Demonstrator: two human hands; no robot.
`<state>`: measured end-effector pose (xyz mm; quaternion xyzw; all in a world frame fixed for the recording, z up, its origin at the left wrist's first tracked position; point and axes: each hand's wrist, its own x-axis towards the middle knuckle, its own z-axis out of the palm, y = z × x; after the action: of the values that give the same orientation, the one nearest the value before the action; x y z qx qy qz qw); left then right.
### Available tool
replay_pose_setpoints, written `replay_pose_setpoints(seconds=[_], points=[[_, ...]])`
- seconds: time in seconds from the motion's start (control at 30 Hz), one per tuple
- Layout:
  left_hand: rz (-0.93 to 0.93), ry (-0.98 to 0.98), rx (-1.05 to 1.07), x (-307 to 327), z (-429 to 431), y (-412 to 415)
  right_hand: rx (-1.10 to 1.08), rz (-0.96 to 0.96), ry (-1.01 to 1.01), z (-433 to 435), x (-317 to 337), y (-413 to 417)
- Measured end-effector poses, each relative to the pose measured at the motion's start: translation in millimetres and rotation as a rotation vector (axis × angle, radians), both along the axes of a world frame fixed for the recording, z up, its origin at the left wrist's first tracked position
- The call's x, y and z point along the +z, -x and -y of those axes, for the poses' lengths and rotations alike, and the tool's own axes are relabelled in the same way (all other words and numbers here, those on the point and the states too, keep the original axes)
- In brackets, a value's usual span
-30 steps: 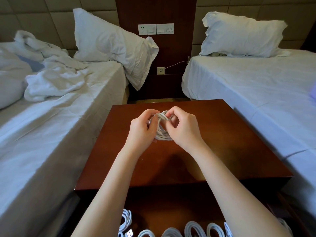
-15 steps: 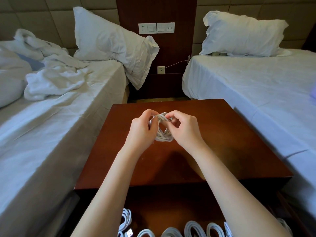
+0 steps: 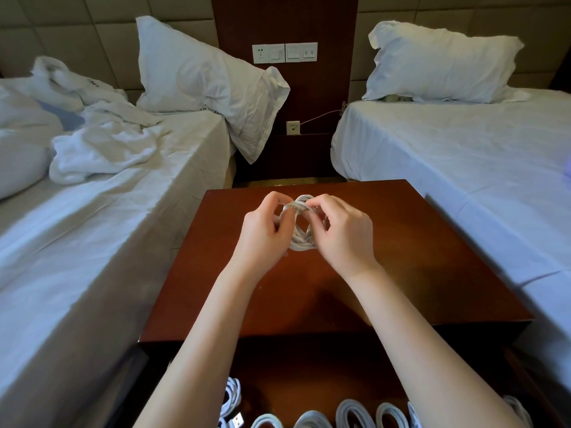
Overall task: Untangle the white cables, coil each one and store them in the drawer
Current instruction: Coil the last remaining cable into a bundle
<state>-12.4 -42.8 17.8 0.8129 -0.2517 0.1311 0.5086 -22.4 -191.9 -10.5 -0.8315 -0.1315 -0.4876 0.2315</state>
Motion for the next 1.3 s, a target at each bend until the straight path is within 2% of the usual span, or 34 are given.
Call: replay_pose_setpoints(seconds=[0.17,0.33,0.6,0.73,0.93,1.1,1.3], points=[[-0.015,0.061,-0.003,1.6,-0.9,-1.9,0.04,-0.002,-0.129,-8.9,-1.7,-0.5],[-0.021,0.039,0.003,-0.9,-8.0,-6.0,0.173,-0.113,-0.328,-12.5,2.9,1.4],[-0.008,-0.017,-0.02,-3.2,-13.6,-9.2,0.193,-0.138,-0.055,2.5,4.0,-1.0],[-0.039,-0.027,-0.047,-2.7,-16.1,-10.6,0.16,-0.168,0.001,12.8,9.0,0.5],[-0.055,0.004,-0.062,-1.2,-20.6,-11.3,0.125,-0.072,0.102,8.0,2.1,1.0],[-0.045,-0.204,-0.087,-12.8,-12.4,-11.4,0.067,0.067,0.049,11.6,17.9,-3.0],[-0.043,-0.068,-0.039,-9.1,-13.7,-15.3,0.044,-0.049,0.077,19.3,7.8,-1.3]])
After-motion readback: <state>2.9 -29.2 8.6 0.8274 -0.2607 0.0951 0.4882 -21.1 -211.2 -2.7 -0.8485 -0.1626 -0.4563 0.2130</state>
